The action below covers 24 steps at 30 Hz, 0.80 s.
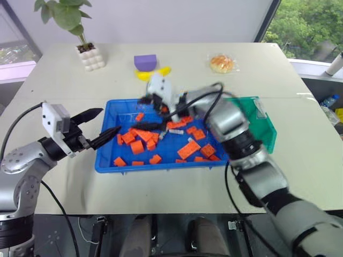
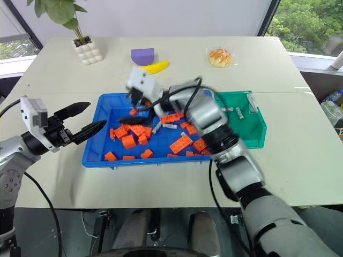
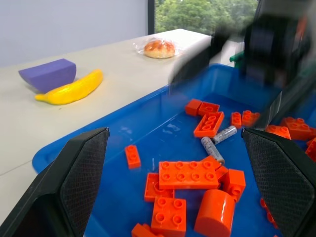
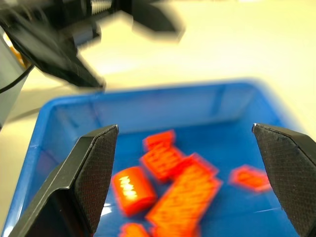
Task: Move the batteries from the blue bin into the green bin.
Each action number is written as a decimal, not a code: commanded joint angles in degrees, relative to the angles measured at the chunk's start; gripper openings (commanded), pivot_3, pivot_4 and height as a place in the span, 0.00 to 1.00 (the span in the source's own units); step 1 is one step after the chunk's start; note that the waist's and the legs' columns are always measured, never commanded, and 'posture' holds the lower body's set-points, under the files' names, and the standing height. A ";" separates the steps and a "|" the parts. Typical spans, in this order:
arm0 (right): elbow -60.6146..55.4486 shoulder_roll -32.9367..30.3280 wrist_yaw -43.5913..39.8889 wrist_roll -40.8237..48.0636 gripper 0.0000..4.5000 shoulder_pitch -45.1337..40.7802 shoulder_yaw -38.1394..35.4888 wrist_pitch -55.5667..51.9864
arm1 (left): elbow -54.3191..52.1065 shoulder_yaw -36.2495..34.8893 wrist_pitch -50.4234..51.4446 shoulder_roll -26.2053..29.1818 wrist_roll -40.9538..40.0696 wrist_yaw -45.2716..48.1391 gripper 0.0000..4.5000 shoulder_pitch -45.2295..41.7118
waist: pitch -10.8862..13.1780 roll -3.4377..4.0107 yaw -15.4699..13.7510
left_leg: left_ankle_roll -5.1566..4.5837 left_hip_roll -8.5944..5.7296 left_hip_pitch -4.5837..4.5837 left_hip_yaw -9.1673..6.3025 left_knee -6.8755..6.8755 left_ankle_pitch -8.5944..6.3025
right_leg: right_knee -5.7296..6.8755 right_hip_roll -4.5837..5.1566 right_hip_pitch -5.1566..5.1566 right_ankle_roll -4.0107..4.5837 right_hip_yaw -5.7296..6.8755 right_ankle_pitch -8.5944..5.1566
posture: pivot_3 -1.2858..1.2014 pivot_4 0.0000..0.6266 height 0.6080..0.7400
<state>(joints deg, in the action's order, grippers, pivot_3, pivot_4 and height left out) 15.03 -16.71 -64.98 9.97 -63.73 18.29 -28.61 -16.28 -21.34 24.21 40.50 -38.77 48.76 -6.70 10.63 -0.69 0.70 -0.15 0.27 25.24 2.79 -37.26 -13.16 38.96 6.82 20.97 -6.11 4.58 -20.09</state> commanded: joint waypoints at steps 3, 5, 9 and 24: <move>6.80 -7.00 -18.08 0.16 0.99 -1.65 0.72 17.47 | -0.14 -0.53 -0.84 0.66 -0.14 0.69 1.00 -1.11 | 0.00 -0.01 0.29 | -0.02 0.01 0.00 0.02 0.00 -0.01 | -0.02 0.00 0.00 0.00 0.00 0.00 | 0.52 0.24 1.00; 11.32 -7.56 -20.62 -2.07 0.99 -1.66 1.79 25.06 | -0.01 -0.54 -0.91 0.57 -0.10 0.71 1.00 -1.17 | 0.00 -0.01 0.64 | -0.01 0.05 -0.01 0.05 0.02 0.00 | 0.00 -0.02 0.04 0.00 0.00 0.00 | 0.52 0.24 1.00; 20.55 -5.85 -20.45 -6.61 0.99 -2.88 3.37 36.89 | 0.08 -0.64 -1.01 0.40 0.09 0.77 1.00 -1.13 | 0.01 0.00 1.37 | 0.02 0.10 -0.01 0.11 0.06 0.01 | 0.03 -0.02 0.10 0.00 0.01 0.00 | 0.52 0.24 1.00; 45.27 3.54 -10.21 -19.81 0.99 -7.79 6.32 58.38 | -1.71 -1.27 -0.74 0.01 -0.20 -0.77 1.00 0.68 | 0.02 0.02 1.66 | 0.05 0.08 -0.01 0.02 0.01 0.03 | 0.01 -0.03 0.01 0.00 0.02 0.00 | 0.52 0.24 1.00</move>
<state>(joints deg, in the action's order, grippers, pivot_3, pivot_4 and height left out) 59.14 -13.63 -76.30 -8.81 -69.50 24.52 27.62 -15.96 -21.24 24.21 40.48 -38.46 48.28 -6.18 10.65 -0.68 2.36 -0.09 0.35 25.23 2.81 -37.25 -13.13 38.98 6.79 20.97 -6.11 4.60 -20.09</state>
